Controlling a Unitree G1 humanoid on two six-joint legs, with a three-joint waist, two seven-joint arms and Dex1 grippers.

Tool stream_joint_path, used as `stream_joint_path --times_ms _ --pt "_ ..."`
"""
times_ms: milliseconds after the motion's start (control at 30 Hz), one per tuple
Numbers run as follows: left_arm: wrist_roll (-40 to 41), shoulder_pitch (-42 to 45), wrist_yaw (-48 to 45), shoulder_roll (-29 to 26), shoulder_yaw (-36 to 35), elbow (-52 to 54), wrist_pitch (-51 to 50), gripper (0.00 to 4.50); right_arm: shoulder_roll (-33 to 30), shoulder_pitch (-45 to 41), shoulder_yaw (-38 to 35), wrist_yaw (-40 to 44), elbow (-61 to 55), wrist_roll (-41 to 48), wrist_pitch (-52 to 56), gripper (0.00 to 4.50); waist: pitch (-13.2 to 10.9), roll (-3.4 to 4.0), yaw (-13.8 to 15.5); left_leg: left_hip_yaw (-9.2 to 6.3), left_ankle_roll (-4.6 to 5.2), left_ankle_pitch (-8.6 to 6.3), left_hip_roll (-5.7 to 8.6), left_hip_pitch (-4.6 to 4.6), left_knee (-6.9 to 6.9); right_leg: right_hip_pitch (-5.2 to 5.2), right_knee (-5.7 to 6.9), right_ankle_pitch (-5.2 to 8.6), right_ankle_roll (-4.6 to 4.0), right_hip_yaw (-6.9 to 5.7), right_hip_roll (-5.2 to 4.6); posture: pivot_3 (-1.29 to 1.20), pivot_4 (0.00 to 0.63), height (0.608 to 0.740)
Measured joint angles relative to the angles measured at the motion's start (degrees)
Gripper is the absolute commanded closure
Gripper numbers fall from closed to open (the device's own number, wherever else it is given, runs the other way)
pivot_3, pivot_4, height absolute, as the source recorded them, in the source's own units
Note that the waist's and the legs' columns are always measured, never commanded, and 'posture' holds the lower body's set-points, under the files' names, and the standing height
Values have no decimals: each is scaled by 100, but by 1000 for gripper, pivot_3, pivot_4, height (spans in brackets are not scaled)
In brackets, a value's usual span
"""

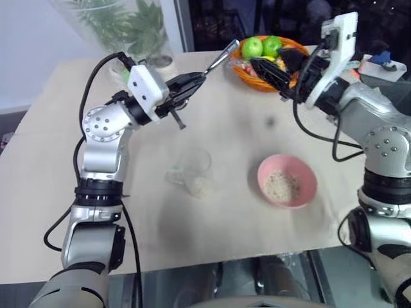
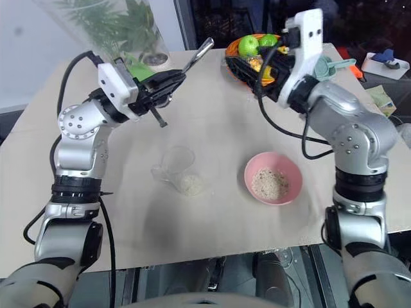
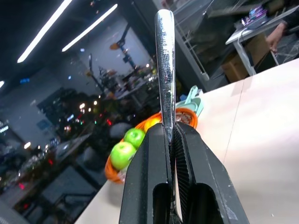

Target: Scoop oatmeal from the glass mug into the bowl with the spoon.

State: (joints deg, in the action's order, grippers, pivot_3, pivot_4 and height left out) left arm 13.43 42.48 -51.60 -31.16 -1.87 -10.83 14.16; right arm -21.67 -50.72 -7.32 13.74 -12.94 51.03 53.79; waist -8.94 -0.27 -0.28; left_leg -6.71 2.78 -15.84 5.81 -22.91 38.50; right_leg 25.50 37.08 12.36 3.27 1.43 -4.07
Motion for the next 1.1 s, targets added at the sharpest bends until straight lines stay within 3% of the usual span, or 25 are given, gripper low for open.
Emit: stream_joint_path --times_ms 167,333,433,700,800,900,1033,1100 --pt "-222 207 15 131 73 -255 480 4427 646 -365 -421 -712 289 681 499 0 0 1 -112 5 -5 4 1 1 0 9 12 0 0 2 1 0 150 740" --pt "-299 226 59 220 187 -293 549 4427 888 -588 -472 -932 302 867 570 0 1 2 -203 6 -11 8 1 4 4 17 41 1 0 3 1 0 150 740" --pt "-315 226 76 265 205 -292 548 4500 969 -597 -467 -964 357 931 616 822 1 2 -213 10 -12 8 1 5 13 18 56 1 -1 5 1 0 150 740" --pt "-310 223 184 338 214 -40 356 4500 1010 -597 -429 -971 467 975 713 4438 1 2 -217 14 -11 8 1 6 19 20 65 1 -1 9 2 0 150 740" --pt "-253 180 203 359 227 59 163 4500 1003 -607 -424 -916 493 1000 713 4480 1 3 -217 15 -11 8 2 7 20 21 66 1 -1 10 2 0 150 740" --pt "171 75 21 342 197 302 -299 3403 987 -610 -419 -903 505 997 713 4500 1 3 -225 15 -11 7 1 6 20 22 68 1 -1 11 2 0 150 740" --pt "527 -188 -6 280 157 762 -904 1597 907 -664 -444 -917 600 973 713 4500 2 3 -227 16 -11 8 1 7 21 22 69 1 -1 12 3 0 150 740" --pt "901 -456 199 189 -48 1109 -1601 1597 866 -692 -448 -931 610 967 710 4500 1 3 -247 19 -11 8 -1 10 21 24 74 1 -1 18 4 0 150 740"
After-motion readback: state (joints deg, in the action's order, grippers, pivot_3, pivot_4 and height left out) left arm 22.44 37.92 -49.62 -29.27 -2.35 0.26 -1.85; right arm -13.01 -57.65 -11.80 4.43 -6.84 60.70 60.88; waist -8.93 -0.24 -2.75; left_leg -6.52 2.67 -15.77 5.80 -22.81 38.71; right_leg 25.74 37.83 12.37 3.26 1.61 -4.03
